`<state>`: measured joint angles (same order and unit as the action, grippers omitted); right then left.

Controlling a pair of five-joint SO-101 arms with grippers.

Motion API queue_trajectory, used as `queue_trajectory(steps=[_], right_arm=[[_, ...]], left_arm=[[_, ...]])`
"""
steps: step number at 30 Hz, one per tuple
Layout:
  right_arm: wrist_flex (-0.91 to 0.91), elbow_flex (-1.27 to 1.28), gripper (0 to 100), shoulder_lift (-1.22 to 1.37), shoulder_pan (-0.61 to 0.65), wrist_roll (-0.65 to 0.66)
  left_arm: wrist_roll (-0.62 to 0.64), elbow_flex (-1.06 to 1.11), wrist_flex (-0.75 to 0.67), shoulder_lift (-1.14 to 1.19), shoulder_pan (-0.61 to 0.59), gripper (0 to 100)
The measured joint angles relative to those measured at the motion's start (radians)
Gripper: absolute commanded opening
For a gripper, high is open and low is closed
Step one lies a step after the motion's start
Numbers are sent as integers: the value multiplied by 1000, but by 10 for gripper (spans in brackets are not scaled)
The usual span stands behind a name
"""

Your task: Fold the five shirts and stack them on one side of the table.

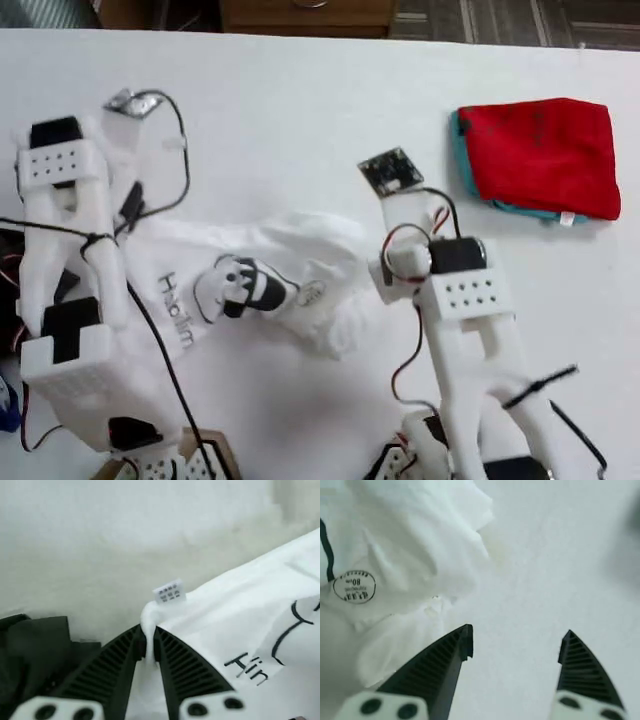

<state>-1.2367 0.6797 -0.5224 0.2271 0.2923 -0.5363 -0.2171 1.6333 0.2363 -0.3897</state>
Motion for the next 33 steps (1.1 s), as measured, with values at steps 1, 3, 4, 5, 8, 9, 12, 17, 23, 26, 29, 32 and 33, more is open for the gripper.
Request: queue_trajectory(steps=[1, 3, 4, 5, 8, 9, 12, 17, 23, 26, 29, 32, 33], right_arm=[[-2, -40, 279, 43, -2, -18], [-18, -140, 279, 143, 2, -51], [-37, -195, 279, 198, 12, -58], [-63, -258, 279, 259, 26, -63], [-173, -477, 281, 434, 77, -74], [-215, -560, 281, 491, 92, -77], [-330, -813, 282, 646, 129, -83], [-456, -1143, 281, 867, 195, -83], [-474, -1310, 282, 1034, 331, -83], [-474, -1330, 282, 1108, 382, -83], [-454, -1330, 282, 1185, 373, -83], [-430, -1330, 270, 1250, 377, -83], [-428, -1330, 241, 1269, 379, -83]], left_arm=[[0, -58, 44, 0, 0, 28], [0, -164, 109, -2, 0, 28], [0, -196, 121, -11, -5, 28], [0, -215, 127, -21, -18, 28], [-41, -207, 137, -48, -75, 28], [-61, -187, 137, -55, -95, 28], [-124, -91, 137, -63, -155, 28], [-203, 141, 52, -63, -216, 28], [-213, 373, -183, -41, -250, 28], [-213, 416, -218, -32, -247, 28], [-213, 417, -226, -29, -247, 28], [-213, 417, -226, -29, -247, 28], [-213, 417, -226, -29, -247, 28]])
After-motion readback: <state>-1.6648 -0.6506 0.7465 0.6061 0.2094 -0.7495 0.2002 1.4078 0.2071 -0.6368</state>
